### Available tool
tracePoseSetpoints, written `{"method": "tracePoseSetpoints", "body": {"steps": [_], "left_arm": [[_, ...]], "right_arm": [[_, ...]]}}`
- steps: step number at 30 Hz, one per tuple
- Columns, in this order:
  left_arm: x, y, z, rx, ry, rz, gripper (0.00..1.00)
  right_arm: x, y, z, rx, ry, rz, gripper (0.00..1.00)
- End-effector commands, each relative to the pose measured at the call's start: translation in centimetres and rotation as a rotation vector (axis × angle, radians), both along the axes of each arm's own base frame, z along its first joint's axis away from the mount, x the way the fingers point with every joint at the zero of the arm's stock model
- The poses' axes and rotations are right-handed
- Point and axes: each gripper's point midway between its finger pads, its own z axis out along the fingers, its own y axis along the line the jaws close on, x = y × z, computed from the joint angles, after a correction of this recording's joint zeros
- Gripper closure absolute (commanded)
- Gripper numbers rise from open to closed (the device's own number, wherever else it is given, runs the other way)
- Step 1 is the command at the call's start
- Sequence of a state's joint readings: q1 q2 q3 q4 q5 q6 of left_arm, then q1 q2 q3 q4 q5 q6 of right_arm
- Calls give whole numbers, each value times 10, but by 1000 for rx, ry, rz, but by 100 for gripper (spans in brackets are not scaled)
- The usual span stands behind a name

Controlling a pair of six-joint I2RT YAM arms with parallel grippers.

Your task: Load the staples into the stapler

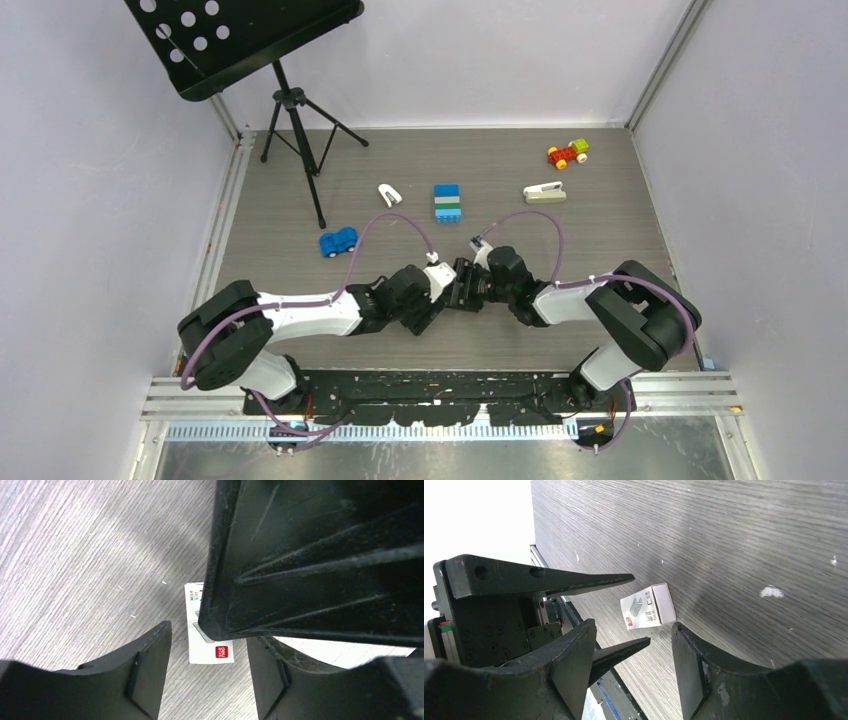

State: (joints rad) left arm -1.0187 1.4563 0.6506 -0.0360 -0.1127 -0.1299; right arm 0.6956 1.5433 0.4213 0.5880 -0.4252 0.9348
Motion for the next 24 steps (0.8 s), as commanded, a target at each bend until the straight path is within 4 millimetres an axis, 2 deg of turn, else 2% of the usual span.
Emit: {"method": "tracePoseSetpoints", "body": {"steps": [1,24], "left_arm": [[2,1,12,-30,-29,12,43],[-3,8,-4,10,1,10,61]], "right_arm": [[8,6,15,56,-49,2,38],[22,17,13,66,-60,20,39]]}}
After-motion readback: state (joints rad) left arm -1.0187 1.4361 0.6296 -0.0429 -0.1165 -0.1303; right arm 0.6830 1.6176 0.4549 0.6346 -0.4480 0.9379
